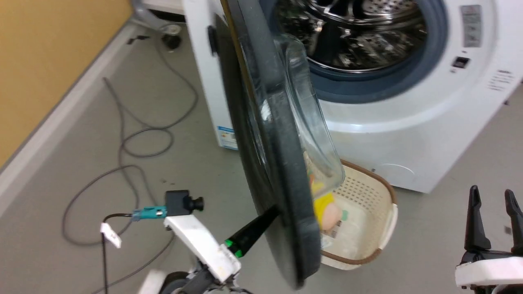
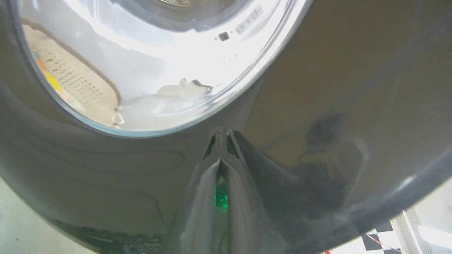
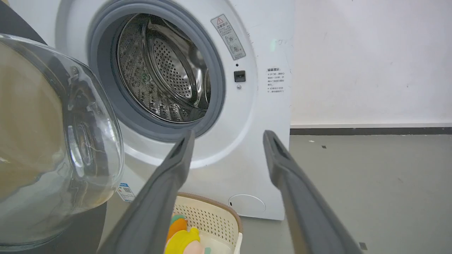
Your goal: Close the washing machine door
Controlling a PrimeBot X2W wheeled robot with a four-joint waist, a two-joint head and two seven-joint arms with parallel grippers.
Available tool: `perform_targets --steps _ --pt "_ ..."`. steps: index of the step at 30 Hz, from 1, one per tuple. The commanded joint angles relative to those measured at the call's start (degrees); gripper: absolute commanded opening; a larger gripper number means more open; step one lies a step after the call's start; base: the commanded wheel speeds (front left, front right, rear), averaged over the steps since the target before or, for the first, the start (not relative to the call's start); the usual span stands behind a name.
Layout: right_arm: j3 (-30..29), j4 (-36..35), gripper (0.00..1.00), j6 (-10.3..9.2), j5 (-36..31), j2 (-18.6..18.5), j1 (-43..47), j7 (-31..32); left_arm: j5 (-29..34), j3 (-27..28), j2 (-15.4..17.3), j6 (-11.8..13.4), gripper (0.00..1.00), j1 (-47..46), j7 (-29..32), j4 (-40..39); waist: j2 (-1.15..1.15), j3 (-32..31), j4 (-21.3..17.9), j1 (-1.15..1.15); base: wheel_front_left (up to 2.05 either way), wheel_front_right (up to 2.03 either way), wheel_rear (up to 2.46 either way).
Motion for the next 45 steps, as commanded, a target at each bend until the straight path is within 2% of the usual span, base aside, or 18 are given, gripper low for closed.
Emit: perform_targets --steps 1,6,13,20,25,30,33,35,36,38,39,41,45 --pt "0.21 -0.11 1.0 0.05 -0.14 0.16 -1.05 -0.27 -0.39 -1.29 -0.44 -0.26 0.0 -1.51 -1.36 0.62 0.0 0.4 -2.73 0.0 0.0 0.0 0.0" --pt "0.69 -0.14 1.0 0.05 -0.19 0.16 -1.58 -0.27 -0.86 -5.84 -0.96 -0.26 0.0 -4.39 -6.33 3.27 0.0 1.31 -6.67 0.0 0.0 0.0 0.0" --pt "1.47 -0.46 1.0 0.05 0.31 0.16 -2.37 -0.27 -1.73 -9.79 -1.67 -0.26 0.0 -8.25 -13.55 7.29 0.0 2.64 -10.23 0.0 0.0 0.0 0.0" --pt "2.3 -0.3 1.0 0.05 1.45 0.16 -2.89 -0.27 -3.53 -14.59 -1.55 -0.26 0.0 -11.45 -17.78 10.44 0.0 3.18 -12.11 0.0 0.0 0.0 0.0" --pt "3.01 -0.27 1.0 0.05 3.58 0.16 -2.97 -0.27 -3.37 -16.39 0.77 -0.26 0.0 -12.24 -22.28 9.31 0.0 2.39 -12.55 0.0 0.0 0.0 0.0" --pt "2.79 -0.81 1.0 0.05 4.9 0.16 -2.98 -0.27 -1.09 -15.9 4.61 -0.26 0.0 -12.36 -30.41 6.53 0.0 0.7 -12.28 0.0 0.0 0.0 0.0" --pt "2.3 -1.77 1.0 0.05 4.78 0.16 -3.56 -0.27 3.22 -15.26 7.6 -0.26 0.0 -12.74 -36.83 6.68 0.0 -0.23 -12.04 0.0 0.0 0.0 0.0" --pt "1.73 -2.62 1.0 0.05 4.77 0.16 -4.17 -0.27 9.11 -14.16 10.01 -0.09 0.0 -13.35 -40.04 8.84 0.0 -0.71 -11.81 0.0 0.0 0.0 0.0" --pt "1.36 -3.1 1.0 0.05 4.81 0.16 -4.55 -0.27 12.64 -13.0 10.77 1.09 0.0 -13.67 -40.95 10.13 0.0 -0.94 -11.67 0.0 0.0 0.0 0.0" --pt "0.89 -4.56 1.0 0.05 4.54 0.16 -5.46 -0.27 21.89 -10.3 12.07 5.94 0.0 -14.51 -41.64 11.7 0.0 -1.23 -11.34 0.0 0.0 0.0 0.0" --pt "0.68 -5.55 1.0 0.05 4.33 0.16 -5.94 -0.27 26.64 -7.55 11.78 8.55 0.0 -14.71 -41.69 10.9 0.0 -1.26 -11.14 0.0 0.0 0.0 0.0" --pt "0.31 -7.36 1.0 0.05 4.39 0.16 -6.93 -0.27 34.28 -1.78 9.86 12.22 0.0 -13.52 -41.73 7.61 0.0 -1.35 -10.78 0.0 0.0 0.0 0.0" --pt "0.23 -10.99 1.0 0.05 4.85 0.16 -9.16 -0.27 50.02 4.45 8.42 17.87 0.0 -9.84 -41.75 1.5 0.0 -1.43 -10.11 0.0 0.0 0.0 0.0"
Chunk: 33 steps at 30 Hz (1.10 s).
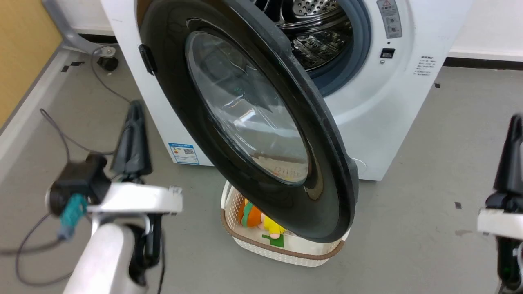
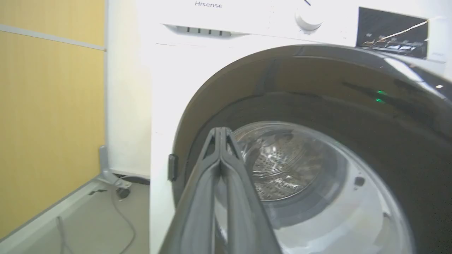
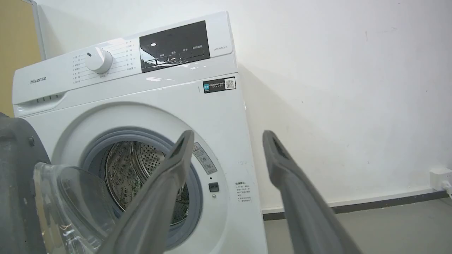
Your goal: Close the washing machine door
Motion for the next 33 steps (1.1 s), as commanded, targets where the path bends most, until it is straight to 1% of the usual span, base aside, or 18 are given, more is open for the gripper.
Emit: perform_targets --steps 1,4,7,8,9,12,15,16,17,18,22,26,28,33 --pt "0.2 -0.86 1.0 0.05 0.65 0.15 -1.34 -0.26 2.44 0.61 -0.15 0.95 0.0 2.09 -0.22 -0.54 0.0 -0.01 0.21 0.0 0.0 0.0 0.0" --pt "1.36 -4.06 1.0 0.05 2.47 0.15 -3.14 -0.26 8.31 2.88 -1.09 3.22 0.0 5.05 -0.23 -2.07 0.0 -0.03 0.71 0.0 0.0 0.0 0.0" --pt "3.97 -7.89 1.0 0.05 4.82 0.15 -4.59 -0.26 11.55 4.54 -1.98 4.19 0.0 7.88 -0.23 -2.35 0.0 -0.06 0.96 0.0 0.0 0.0 0.0" --pt "4.77 -9.06 1.0 0.05 6.25 0.15 -4.96 -0.26 12.57 5.02 -2.14 4.39 0.35 8.74 -0.23 -2.32 0.0 -0.08 1.03 0.0 0.0 0.0 0.0" --pt "5.66 -10.18 1.0 0.05 7.71 0.15 -5.19 -0.26 13.28 5.42 -2.41 4.45 1.0 9.61 -0.23 -2.22 0.0 -0.13 1.1 0.0 0.0 0.0 0.0" --pt "8.99 -13.54 1.0 0.05 11.87 0.15 -5.69 -0.26 14.64 6.68 -3.36 4.18 1.0 12.02 -0.23 -2.01 0.0 -0.26 1.35 0.0 0.0 0.0 0.0" --pt "13.44 -16.43 1.0 0.05 13.79 0.15 -6.03 -0.26 15.88 7.91 -4.29 3.78 1.0 14.08 -0.23 -2.15 0.0 -0.36 1.57 0.0 0.0 0.0 0.0" --pt "15.23 -17.3 0.94 0.05 13.87 0.15 -6.18 -0.26 16.17 8.25 -4.66 3.52 1.0 14.74 -0.23 -2.16 0.0 -0.36 1.66 0.0 0.0 0.0 0.0" --pt "17.07 -18.0 0.2 0.05 13.89 0.15 -6.34 -0.26 16.45 8.57 -5.03 3.16 1.0 15.27 -0.23 -2.33 0.0 -0.35 1.74 0.0 0.0 0.0 0.0" --pt "19.25 -18.46 0.0 0.05 14.02 -0.02 -6.45 -0.26 16.6 8.87 -5.48 2.73 1.0 15.81 -0.23 -2.47 0.0 -0.37 1.84 0.0 0.0 0.0 0.0" --pt "27.02 -19.94 0.0 0.05 15.37 -2.8 -7.26 -0.26 18.05 9.98 -6.87 1.26 1.0 17.58 -0.23 -3.26 0.0 -0.39 2.21 0.0 0.0 0.0 0.0" --pt "35.09 -19.6 0.0 0.05 16.27 -7.83 -7.98 -0.26 19.39 10.89 -8.0 0.08 1.0 18.8 -0.23 -4.03 0.0 -0.61 2.61 0.0 0.0 0.0 0.0" --pt "39.87 -18.49 0.0 0.05 15.49 -11.02 -8.38 -0.26 20.01 11.4 -8.36 -0.42 1.0 19.24 -0.23 -4.21 0.0 -0.76 2.73 0.0 0.0 0.0 0.0" --pt "51.0 -13.83 0.0 0.05 12.44 -16.75 -9.23 -0.26 21.19 12.55 -9.12 -1.29 1.0 19.92 -0.24 -4.19 0.0 -1.12 2.86 0.0 0.0 0.0 0.0"
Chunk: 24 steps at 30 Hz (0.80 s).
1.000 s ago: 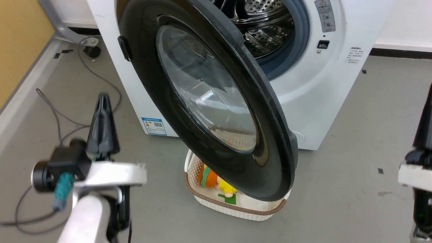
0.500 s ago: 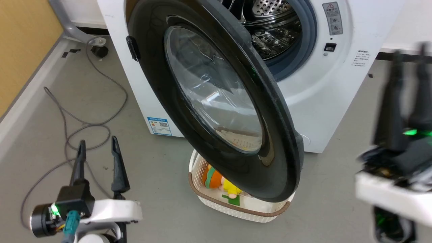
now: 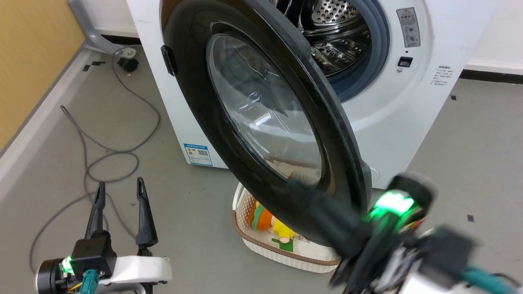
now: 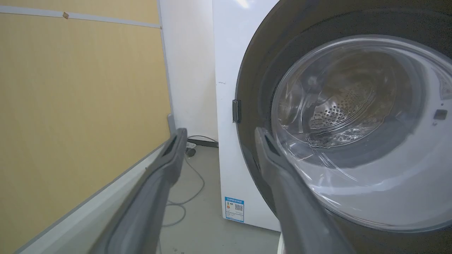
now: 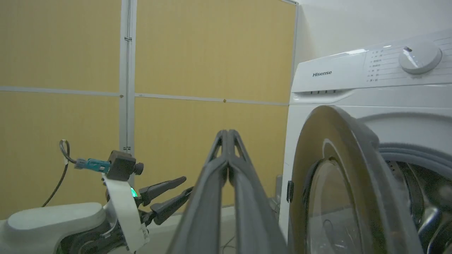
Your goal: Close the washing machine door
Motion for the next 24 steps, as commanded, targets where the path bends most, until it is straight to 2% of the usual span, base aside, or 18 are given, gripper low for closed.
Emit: perform_targets --steps 1,6,7,9,17,18,21,22,24 --pt "2.29 1.32 0.0 0.05 -0.08 -0.73 -0.54 -0.24 0.56 0.28 -0.39 -0.35 1.0 0.91 -0.25 -0.07 0.0 -0.1 0.01 0.0 0.0 0.0 0.0" --pt "10.01 8.26 0.0 0.05 -3.02 -3.89 -0.47 -0.24 1.35 1.0 -0.99 -0.7 1.0 1.07 -0.25 0.01 0.0 -0.11 -0.22 0.0 0.0 0.0 0.0" --pt "11.5 12.6 0.0 0.05 -4.68 -4.5 0.31 -0.24 1.73 1.19 -1.28 -0.84 1.0 1.09 -0.25 -0.01 0.0 0.21 -0.49 0.0 0.0 0.0 0.0" --pt "10.75 15.3 0.0 0.05 -4.96 -4.41 1.21 -0.24 1.97 1.28 -1.44 -0.89 1.0 1.09 -0.25 0.0 0.0 0.47 -0.71 0.0 0.0 0.0 0.0" --pt "2.0 22.31 0.0 0.05 -6.78 -3.85 3.85 -0.24 2.69 0.83 -1.91 -1.3 1.0 0.43 -0.25 0.65 0.0 1.9 -1.89 0.0 0.0 0.0 0.0" --pt "-1.87 23.63 0.0 0.05 -8.18 -2.72 3.73 -0.24 2.77 0.59 -2.05 -1.31 1.0 -0.13 -0.25 0.82 0.0 2.66 -2.31 0.0 0.0 0.0 0.0" --pt "-5.72 25.37 0.0 0.05 -9.26 -1.43 3.47 -0.24 2.85 -0.02 -2.18 -1.41 1.0 -0.86 -0.25 0.98 0.0 3.59 -2.46 0.0 0.0 0.0 0.0" --pt "-9.18 27.17 0.0 0.05 -9.84 -0.42 2.62 -0.24 2.92 -0.74 -2.27 -1.59 1.0 -1.83 -0.25 1.04 0.0 4.84 -2.36 0.0 0.0 0.0 0.0" --pt "-12.52 28.14 0.0 0.05 -9.34 0.41 1.77 -0.24 2.99 -1.22 -2.33 -1.65 1.0 -2.47 -0.25 1.03 0.0 5.81 -2.3 0.0 0.0 0.0 0.0"
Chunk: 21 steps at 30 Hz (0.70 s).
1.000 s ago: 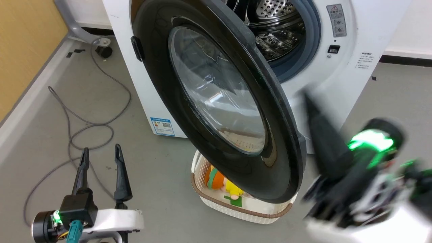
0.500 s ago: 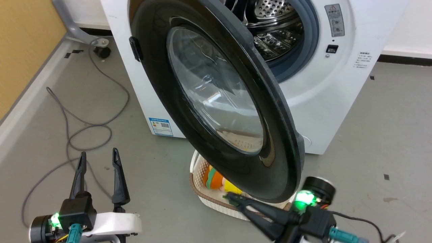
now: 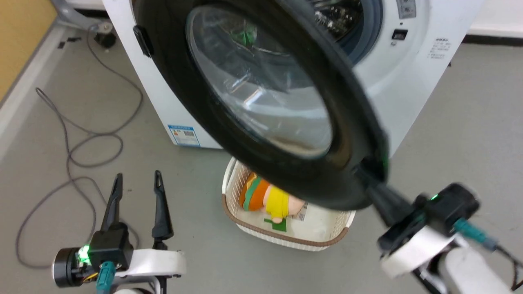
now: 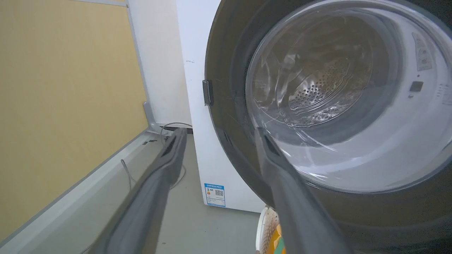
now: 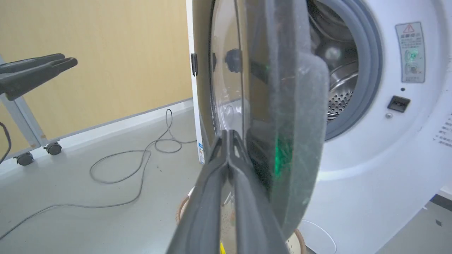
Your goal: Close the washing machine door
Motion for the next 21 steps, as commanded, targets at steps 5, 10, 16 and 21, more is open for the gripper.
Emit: perform_targets --steps 5,10,16,21 --pt "-6.17 3.56 0.0 -0.12 -0.15 0.44 -4.77 -0.25 0.29 -1.17 -0.1 -0.02 1.0 -2.49 -0.25 -0.07 0.0 3.9 0.34 0.0 0.0 0.0 0.0" --pt "-10.56 7.27 0.0 -0.12 -1.46 0.88 -9.54 -0.25 0.08 -2.18 -0.16 0.19 1.0 -4.59 -0.25 -0.3 0.0 7.18 0.88 0.0 0.0 0.0 0.0" --pt "-15.67 11.36 0.0 -0.12 -2.05 1.4 -16.16 -0.25 -0.18 -3.3 -0.2 0.72 1.0 -7.08 -0.25 -0.86 0.0 10.83 1.49 0.0 0.0 0.0 0.0" --pt "-17.16 15.31 0.0 -0.12 -3.45 0.94 -21.88 -0.25 -0.62 -3.83 -0.21 1.28 1.0 -8.64 -0.25 -1.04 0.0 13.28 1.71 0.0 0.0 0.0 0.0"
